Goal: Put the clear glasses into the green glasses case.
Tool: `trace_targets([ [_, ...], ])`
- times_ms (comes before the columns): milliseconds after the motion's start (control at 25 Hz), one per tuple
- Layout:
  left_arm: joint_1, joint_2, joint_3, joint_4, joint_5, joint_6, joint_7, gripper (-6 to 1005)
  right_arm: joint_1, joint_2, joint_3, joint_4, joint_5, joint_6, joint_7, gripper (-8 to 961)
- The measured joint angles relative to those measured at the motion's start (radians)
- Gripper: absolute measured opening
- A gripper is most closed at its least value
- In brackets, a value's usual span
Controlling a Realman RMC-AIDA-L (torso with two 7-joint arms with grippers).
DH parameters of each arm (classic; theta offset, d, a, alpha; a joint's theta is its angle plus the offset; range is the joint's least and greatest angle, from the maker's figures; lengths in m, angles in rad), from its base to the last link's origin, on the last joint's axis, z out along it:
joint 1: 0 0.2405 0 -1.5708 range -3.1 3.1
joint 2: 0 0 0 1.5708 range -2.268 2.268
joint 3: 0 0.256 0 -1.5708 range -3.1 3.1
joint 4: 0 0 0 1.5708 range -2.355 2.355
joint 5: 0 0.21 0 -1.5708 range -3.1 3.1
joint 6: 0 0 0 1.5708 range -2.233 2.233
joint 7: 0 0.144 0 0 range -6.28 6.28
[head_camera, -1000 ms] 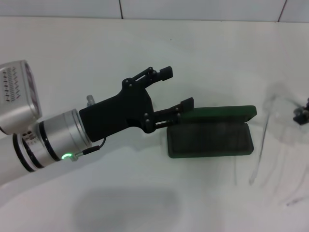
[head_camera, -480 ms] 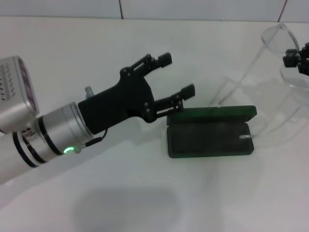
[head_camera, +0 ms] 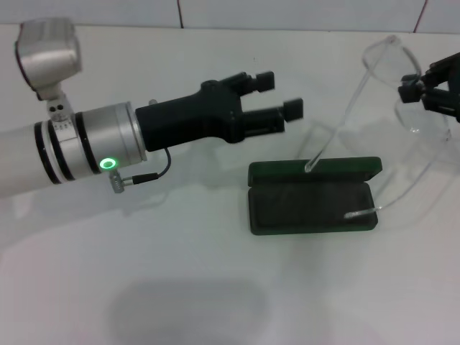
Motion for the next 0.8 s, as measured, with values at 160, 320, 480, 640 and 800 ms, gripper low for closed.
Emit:
trace_targets([
  [160,-0.019,0.004,0.000,0.039,0.100,0.024,-0.017,887,0.027,-0.004,-0.050,0.003,-0.039,0.000,0.058,106],
  [320,-0.029,0.008,0.000,0.111,0.212,0.042,-0.108,887,0.048,-0.005,-0.076,-0.001,-0.073,0.001,0.084,107],
  [480,-0.024,-0.005,-0.010,0.141,0.238,0.044,-0.084,887,0.071,-0.011,-0.102,0.008,-0.102,-0.003,0.118,107],
  [640,0.006,-0.040,-0.045,0.141,0.245,0.051,0.109,887,0.092,-0.022,-0.124,0.018,-0.137,-0.022,0.163,107],
  [800,-0.003,-0.050,-0.044,0.149,0.289,0.109,0.200,887,0.111,-0.038,-0.126,0.020,-0.169,-0.036,0.223,106],
])
